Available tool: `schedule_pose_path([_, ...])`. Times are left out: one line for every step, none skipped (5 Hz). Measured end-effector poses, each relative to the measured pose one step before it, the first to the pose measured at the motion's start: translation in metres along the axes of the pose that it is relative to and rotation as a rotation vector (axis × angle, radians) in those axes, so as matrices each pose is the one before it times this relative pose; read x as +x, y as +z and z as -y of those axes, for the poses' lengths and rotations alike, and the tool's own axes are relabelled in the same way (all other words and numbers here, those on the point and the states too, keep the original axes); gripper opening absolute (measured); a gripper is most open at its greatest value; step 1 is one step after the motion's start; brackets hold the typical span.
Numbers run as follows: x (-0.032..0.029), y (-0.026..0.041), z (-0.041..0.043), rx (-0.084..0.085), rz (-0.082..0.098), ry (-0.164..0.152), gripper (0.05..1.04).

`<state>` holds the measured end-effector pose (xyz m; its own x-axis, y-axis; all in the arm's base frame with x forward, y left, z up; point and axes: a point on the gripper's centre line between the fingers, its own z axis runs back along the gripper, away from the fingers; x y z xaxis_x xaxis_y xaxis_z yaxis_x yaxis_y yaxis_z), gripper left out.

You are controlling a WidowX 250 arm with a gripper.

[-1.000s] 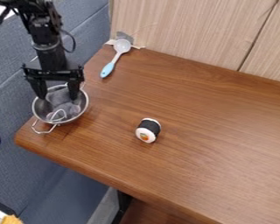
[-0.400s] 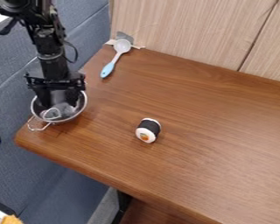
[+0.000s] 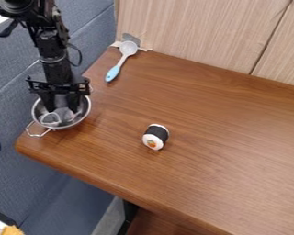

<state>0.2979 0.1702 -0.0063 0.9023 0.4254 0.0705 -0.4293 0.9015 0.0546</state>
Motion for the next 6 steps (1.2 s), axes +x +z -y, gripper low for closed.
schedule_pose_path([-0.00102,-0.00028,0.00636,-0.0077,-0.0007,-0.0211,0.576])
schedule_pose_path([-0.00107,0.0015,0.00577,0.0019,0.0009,-0.0171,0.576])
schedule_pose_path([-0.00028,0.00998,0.00193,-0.0104,0.0248,-0.0037,0.576])
schedule_pose_path([0.0002,0.01802,0.00182,-0.0101,0.0357,-0.0144,0.576])
schedule_pose_path([0.00284,0.0186,0.00791,-0.0236,0.0386,-0.017,0.576])
schedule_pose_path([0.00142,0.01949,0.02469,-0.049,0.0442,-0.0747,0.576])
